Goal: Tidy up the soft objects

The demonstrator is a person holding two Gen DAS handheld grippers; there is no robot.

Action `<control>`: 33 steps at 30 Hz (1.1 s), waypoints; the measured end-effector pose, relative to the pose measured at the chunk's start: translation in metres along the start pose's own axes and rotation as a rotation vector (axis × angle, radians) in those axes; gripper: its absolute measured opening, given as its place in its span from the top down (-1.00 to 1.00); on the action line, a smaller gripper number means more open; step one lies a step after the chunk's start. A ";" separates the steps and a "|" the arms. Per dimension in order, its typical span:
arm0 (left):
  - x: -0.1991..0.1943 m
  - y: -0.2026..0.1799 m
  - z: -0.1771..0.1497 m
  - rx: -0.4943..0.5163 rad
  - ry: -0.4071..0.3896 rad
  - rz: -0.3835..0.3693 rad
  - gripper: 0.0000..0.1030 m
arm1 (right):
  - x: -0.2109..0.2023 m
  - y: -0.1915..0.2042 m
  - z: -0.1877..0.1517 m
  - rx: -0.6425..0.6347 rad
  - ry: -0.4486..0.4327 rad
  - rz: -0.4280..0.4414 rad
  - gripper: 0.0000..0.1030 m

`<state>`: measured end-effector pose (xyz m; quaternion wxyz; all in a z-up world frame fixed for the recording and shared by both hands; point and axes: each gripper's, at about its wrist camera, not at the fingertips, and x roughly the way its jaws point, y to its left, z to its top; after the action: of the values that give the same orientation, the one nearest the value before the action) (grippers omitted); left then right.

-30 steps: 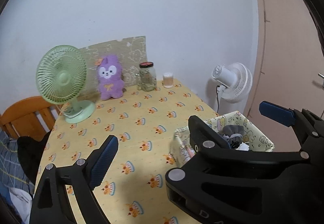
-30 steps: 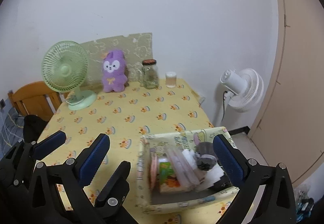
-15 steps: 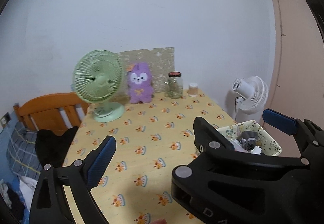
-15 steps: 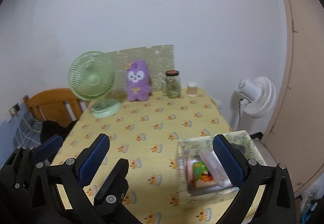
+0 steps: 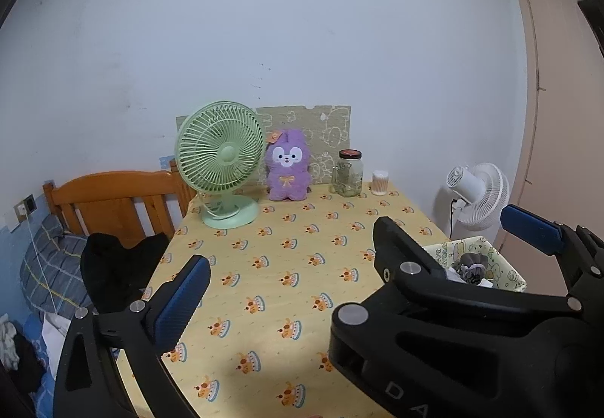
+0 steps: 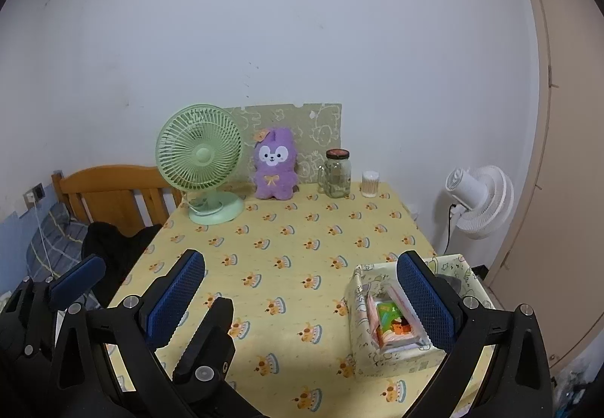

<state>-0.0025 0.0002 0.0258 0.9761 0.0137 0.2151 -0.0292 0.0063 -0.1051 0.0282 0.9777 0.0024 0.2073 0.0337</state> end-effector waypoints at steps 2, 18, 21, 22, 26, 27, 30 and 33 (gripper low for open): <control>-0.003 0.001 -0.002 0.000 -0.010 -0.001 -0.99 | -0.003 0.001 -0.001 0.003 -0.006 -0.006 -1.00; -0.007 -0.001 -0.008 -0.015 -0.009 0.015 -0.99 | -0.005 -0.003 -0.007 0.001 0.013 0.008 -1.00; -0.007 -0.003 -0.008 -0.017 -0.008 0.023 -0.99 | -0.005 -0.005 -0.007 0.000 0.012 0.016 -1.00; -0.007 -0.003 -0.008 -0.016 -0.007 0.024 -0.99 | -0.005 -0.006 -0.007 -0.001 0.012 0.019 -1.00; -0.006 -0.004 -0.007 -0.012 -0.003 0.025 -0.99 | -0.003 -0.008 -0.008 -0.002 0.014 0.020 -1.00; -0.007 -0.004 -0.008 -0.010 -0.004 0.025 -0.99 | -0.003 -0.009 -0.008 0.000 0.013 0.021 -1.00; -0.006 -0.005 -0.008 -0.006 -0.004 0.023 -0.99 | -0.003 -0.009 -0.008 0.004 0.010 0.020 -1.00; -0.006 -0.006 -0.008 -0.003 -0.001 0.022 -0.99 | -0.003 -0.010 -0.008 0.007 0.011 0.018 -1.00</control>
<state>-0.0120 -0.0052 0.0209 0.9764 0.0144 0.2146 -0.0181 0.0012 -0.1149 0.0214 0.9762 0.0076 0.2127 0.0417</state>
